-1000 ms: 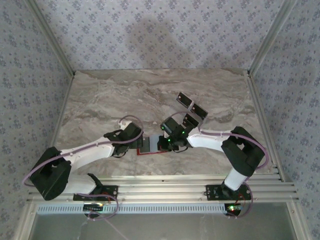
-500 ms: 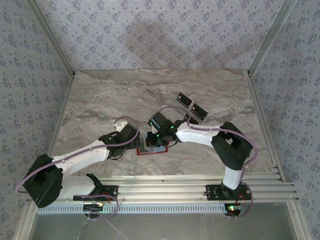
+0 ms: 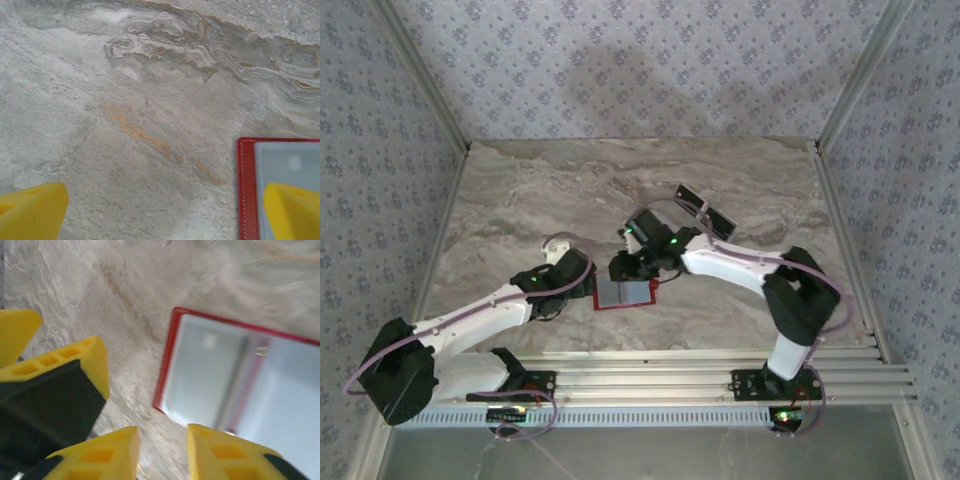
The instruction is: Put the credit cards into the card holder
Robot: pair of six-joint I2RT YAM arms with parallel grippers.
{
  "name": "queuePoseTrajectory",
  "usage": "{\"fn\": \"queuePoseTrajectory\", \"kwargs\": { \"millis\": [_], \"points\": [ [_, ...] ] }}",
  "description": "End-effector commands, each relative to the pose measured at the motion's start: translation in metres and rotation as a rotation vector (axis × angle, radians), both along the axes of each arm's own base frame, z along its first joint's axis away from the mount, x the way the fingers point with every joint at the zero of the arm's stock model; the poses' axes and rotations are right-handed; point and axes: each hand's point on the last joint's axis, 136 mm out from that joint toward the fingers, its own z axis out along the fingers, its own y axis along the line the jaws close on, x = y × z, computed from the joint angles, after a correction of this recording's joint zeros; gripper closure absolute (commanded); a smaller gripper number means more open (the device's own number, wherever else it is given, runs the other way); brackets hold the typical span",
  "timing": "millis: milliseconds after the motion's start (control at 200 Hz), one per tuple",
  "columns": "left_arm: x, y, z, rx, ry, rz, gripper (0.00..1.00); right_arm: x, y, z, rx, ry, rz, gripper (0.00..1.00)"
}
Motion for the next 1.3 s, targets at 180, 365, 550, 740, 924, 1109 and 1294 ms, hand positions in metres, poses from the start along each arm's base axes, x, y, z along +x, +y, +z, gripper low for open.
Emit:
{"fn": "queuePoseTrajectory", "kwargs": {
  "millis": [180,365,550,740,924,1109,1294],
  "points": [
    [0.001,-0.034,-0.019,0.066,0.069,-0.125,0.00,0.037,-0.130,0.015,-0.214,-0.090,-0.124,0.47],
    [-0.004,-0.024,-0.035,0.186,0.122,-0.096,0.00,0.052,-0.171,0.007,-0.382,-0.106,-0.112,0.46],
    [-0.008,-0.014,-0.042,0.234,0.140,-0.060,0.00,0.070,-0.183,0.005,-0.501,-0.153,-0.115,0.48],
    [-0.005,-0.012,-0.036,0.237,0.115,-0.048,0.00,0.082,-0.192,-0.003,-0.623,-0.186,-0.095,0.49],
    [0.000,-0.011,-0.022,0.219,0.065,-0.028,0.00,0.090,-0.190,-0.012,-0.667,-0.187,-0.063,0.51],
    [0.002,-0.009,-0.008,0.204,0.025,-0.021,0.00,0.096,-0.190,-0.021,-0.715,-0.190,-0.037,0.53],
    [0.003,-0.009,-0.002,0.187,0.013,-0.016,0.00,0.100,-0.193,-0.030,-0.758,-0.182,-0.015,0.55]
  ]
}}
